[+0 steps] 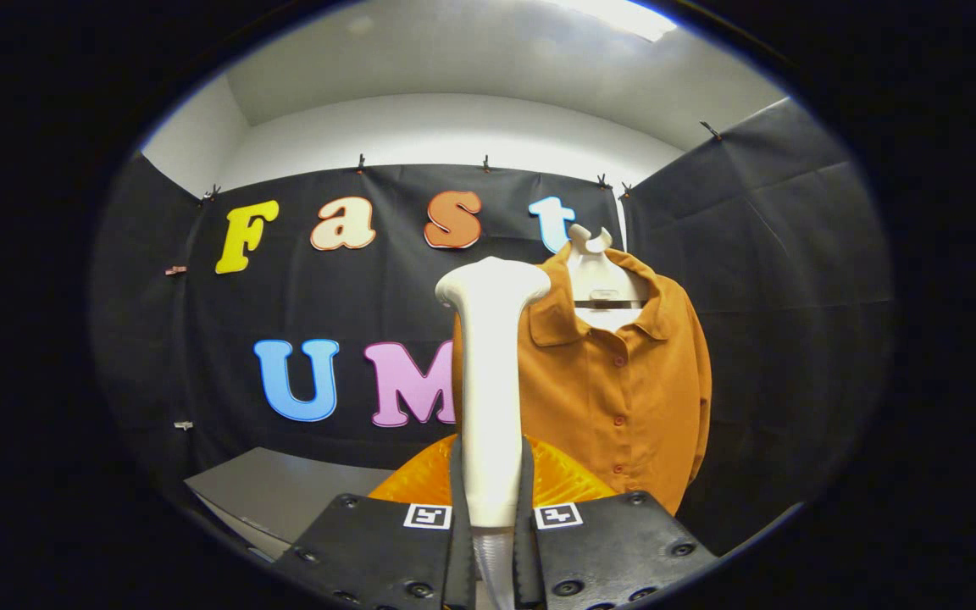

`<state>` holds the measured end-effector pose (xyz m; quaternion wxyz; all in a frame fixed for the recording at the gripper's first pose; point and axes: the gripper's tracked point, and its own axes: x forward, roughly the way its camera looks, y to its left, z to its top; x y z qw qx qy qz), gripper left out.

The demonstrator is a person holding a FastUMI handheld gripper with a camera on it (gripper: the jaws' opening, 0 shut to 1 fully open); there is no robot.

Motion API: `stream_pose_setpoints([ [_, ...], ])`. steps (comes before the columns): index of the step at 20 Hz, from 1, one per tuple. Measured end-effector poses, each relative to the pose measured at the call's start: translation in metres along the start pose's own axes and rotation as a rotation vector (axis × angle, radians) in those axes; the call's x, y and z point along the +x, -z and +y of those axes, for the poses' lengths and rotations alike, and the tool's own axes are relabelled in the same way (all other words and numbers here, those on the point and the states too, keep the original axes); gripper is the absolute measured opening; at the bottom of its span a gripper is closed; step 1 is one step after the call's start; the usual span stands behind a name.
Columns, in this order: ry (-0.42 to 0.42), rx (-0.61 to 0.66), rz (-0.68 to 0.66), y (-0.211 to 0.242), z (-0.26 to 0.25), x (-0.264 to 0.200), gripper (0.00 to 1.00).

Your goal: Iron the clothes twice with a garment steamer, once on the left side and once on the right side.

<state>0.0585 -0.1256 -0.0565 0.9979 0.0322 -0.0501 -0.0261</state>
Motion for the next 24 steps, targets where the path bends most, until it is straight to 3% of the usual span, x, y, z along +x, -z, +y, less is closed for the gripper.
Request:
stream_pose_setpoints([
  [7,0.062,0.013,0.069,0.043,-0.047,0.016,0.21],
  [24,0.058,-0.011,0.212,0.132,-0.064,0.012,0.21],
])
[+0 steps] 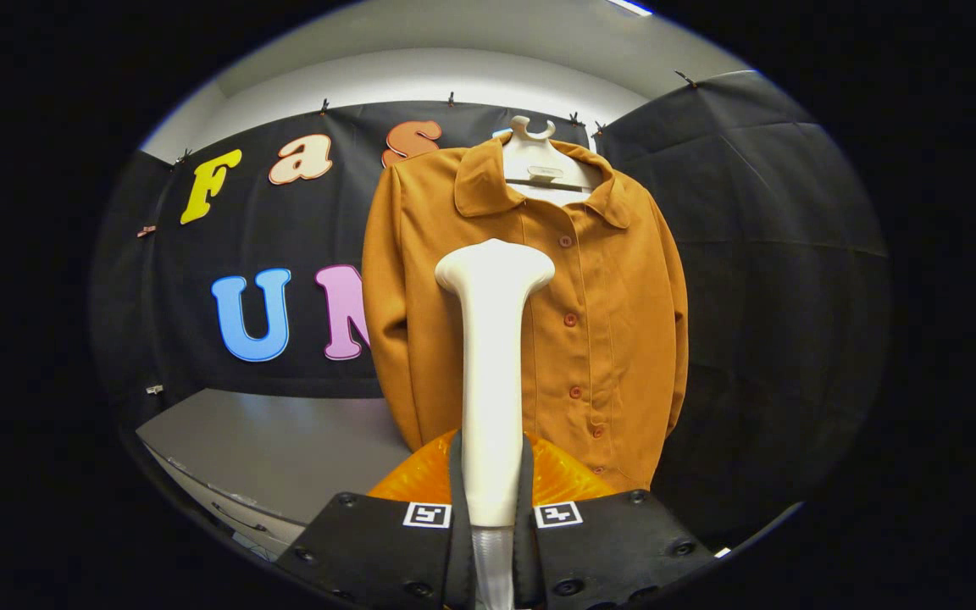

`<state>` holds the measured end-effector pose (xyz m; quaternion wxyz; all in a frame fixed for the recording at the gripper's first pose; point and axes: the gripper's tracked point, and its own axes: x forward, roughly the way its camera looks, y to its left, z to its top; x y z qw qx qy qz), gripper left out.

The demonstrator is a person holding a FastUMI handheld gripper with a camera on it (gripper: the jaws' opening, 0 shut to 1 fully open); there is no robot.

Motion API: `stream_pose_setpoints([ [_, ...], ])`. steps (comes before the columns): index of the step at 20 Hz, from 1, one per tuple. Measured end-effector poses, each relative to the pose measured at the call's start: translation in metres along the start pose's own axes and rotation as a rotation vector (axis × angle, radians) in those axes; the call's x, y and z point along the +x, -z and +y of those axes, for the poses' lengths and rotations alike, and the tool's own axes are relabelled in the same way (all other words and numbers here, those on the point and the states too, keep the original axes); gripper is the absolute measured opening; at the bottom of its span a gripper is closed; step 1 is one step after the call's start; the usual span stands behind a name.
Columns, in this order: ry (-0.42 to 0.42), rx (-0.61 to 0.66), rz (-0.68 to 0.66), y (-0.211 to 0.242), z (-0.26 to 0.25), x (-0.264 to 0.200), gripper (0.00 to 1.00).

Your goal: Iron the clothes twice with a garment steamer, once on the left side and once on the right side.

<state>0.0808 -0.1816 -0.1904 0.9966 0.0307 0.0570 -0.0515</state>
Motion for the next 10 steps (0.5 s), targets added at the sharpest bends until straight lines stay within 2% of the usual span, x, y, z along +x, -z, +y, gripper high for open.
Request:
stream_pose_setpoints([
  [10,0.02,0.009,0.118,0.064,-0.013,-0.003,0.21],
])
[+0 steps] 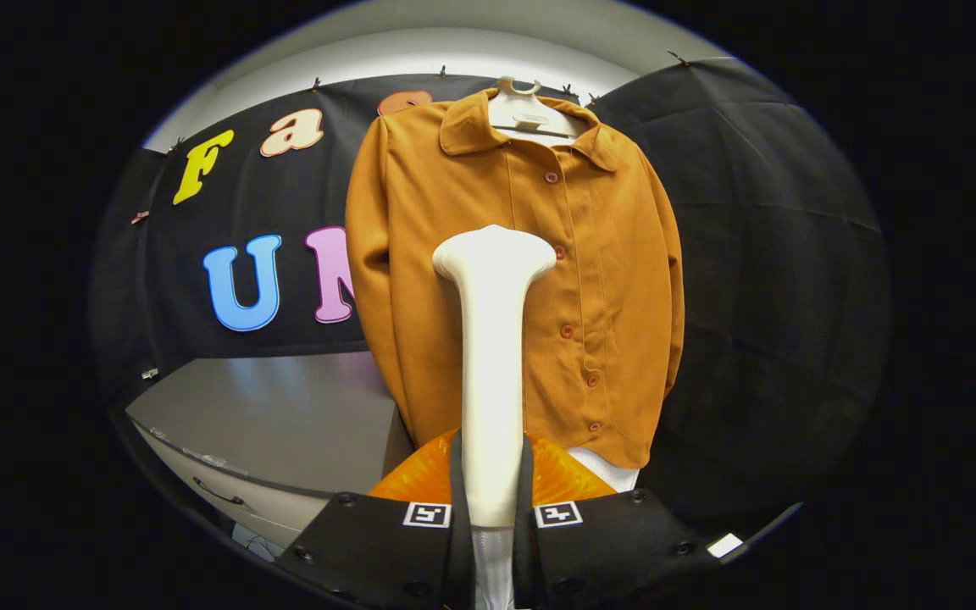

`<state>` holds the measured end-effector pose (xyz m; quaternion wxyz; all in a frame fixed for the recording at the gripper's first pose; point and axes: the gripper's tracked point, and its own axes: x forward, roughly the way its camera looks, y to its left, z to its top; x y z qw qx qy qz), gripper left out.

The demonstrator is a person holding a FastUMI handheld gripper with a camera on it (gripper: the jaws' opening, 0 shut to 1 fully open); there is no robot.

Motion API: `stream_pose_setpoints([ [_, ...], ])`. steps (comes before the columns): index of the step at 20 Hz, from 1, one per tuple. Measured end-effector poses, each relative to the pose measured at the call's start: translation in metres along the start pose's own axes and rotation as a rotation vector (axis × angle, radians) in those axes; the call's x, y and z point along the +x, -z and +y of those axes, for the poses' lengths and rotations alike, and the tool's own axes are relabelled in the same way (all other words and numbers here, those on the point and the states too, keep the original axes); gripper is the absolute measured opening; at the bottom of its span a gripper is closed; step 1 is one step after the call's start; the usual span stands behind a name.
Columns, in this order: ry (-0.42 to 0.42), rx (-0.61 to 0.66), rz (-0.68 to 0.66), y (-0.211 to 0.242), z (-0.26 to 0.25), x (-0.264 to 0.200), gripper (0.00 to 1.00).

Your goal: Iron the clothes twice with a garment steamer, once on the left side and once on the right side.

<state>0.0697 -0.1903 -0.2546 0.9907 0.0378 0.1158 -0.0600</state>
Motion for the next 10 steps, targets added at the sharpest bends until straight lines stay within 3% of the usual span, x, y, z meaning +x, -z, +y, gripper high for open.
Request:
stream_pose_setpoints([
  [10,0.021,0.0,0.17,0.078,-0.019,-0.003,0.21],
])
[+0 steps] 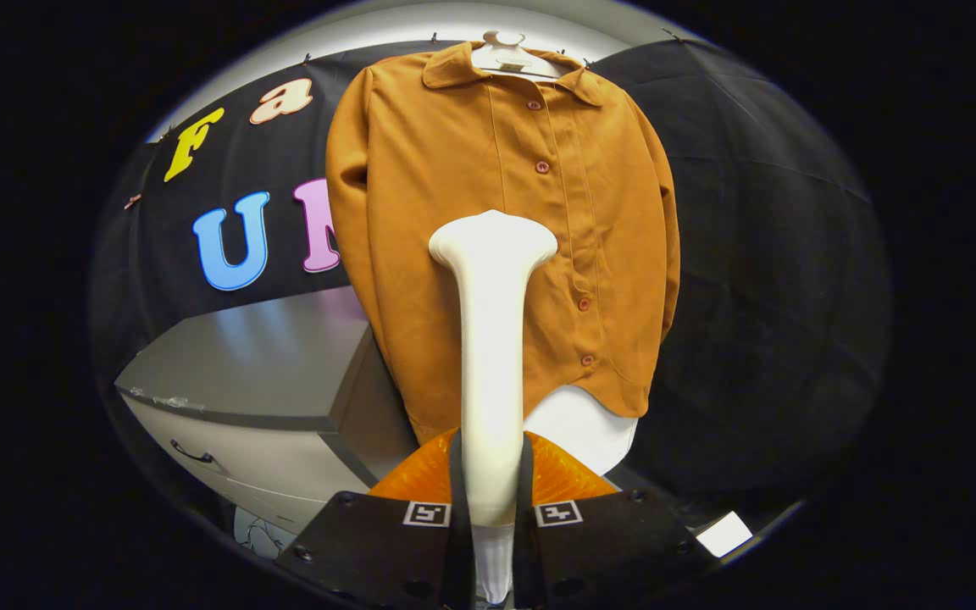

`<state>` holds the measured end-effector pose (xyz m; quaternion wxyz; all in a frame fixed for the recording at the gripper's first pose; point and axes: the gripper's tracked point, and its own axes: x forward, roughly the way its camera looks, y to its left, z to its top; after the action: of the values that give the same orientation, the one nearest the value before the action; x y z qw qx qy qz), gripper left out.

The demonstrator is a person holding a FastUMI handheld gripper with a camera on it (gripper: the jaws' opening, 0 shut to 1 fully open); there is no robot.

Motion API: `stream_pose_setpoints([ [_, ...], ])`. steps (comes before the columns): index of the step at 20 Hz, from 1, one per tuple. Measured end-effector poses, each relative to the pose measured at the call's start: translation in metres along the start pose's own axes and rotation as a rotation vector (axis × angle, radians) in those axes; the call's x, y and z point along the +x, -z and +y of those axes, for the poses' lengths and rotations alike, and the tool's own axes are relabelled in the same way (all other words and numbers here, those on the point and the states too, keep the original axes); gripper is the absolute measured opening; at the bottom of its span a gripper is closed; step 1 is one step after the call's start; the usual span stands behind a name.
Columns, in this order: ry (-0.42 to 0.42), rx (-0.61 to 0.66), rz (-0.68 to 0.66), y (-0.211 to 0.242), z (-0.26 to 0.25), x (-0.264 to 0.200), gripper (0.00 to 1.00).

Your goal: Iron the clothes twice with a garment steamer, once on the left side and once on the right side.

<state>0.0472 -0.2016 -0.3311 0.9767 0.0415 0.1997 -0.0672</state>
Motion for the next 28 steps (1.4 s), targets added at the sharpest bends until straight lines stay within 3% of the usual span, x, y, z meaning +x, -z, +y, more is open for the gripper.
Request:
stream_pose_setpoints([
  [10,0.008,-0.006,0.164,0.082,-0.011,-0.009,0.21],
  [14,-0.016,0.007,0.151,0.087,-0.008,-0.022,0.21],
  [18,-0.04,-0.001,0.068,0.048,-0.004,-0.033,0.21],
  [28,-0.093,-0.005,-0.3,-0.129,0.007,-0.083,0.21],
])
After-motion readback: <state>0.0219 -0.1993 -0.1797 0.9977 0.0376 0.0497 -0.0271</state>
